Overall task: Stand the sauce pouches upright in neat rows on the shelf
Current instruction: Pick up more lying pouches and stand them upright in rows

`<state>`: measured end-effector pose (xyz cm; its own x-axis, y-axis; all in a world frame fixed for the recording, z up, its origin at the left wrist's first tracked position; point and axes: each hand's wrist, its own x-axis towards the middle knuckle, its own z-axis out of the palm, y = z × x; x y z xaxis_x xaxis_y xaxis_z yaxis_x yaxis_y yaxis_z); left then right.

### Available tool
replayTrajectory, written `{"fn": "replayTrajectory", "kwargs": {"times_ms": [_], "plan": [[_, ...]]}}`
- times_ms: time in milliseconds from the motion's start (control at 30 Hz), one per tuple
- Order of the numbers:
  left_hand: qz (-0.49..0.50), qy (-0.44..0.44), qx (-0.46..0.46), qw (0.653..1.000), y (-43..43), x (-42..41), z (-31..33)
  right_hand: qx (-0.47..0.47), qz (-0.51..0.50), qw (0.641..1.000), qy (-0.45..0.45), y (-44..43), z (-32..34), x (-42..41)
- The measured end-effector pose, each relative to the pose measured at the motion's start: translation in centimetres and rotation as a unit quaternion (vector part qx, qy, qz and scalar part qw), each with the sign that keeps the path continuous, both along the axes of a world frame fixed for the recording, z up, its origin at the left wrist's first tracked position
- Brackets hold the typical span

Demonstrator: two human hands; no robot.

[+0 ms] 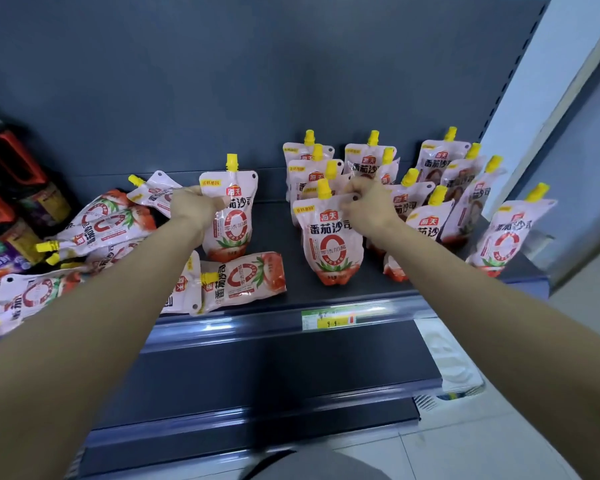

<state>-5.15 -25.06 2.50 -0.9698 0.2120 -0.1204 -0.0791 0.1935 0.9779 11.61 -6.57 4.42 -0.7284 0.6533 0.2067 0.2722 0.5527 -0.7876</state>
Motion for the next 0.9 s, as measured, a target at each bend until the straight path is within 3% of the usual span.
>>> {"fn": "replayTrajectory", "kwargs": {"times_ms": [233, 533, 767, 900], "plan": [[-0.005, -0.001, -0.021, 1.000, -0.1, -0.1, 0.1, 0.002, 0.016, 0.995, -0.094, 0.9, 1.1, 0.8], [-0.006, -0.006, -0.032, 0.999, 0.1, -0.7, -0.1, 0.115, 0.003, 0.958, -0.262, 0.9, 3.2, 1.0], [-0.002, 0.004, -0.012, 1.000, 0.2, -1.4, -0.4, 0.165, 0.045, 0.932, -0.321, -0.2, 6.2, 1.2], [0.003, 0.000, 0.013, 1.000, 0.0, -2.0, -0.7, 0.200, 0.080, 0.939, -0.269, -2.1, 8.2, 0.2]]}}
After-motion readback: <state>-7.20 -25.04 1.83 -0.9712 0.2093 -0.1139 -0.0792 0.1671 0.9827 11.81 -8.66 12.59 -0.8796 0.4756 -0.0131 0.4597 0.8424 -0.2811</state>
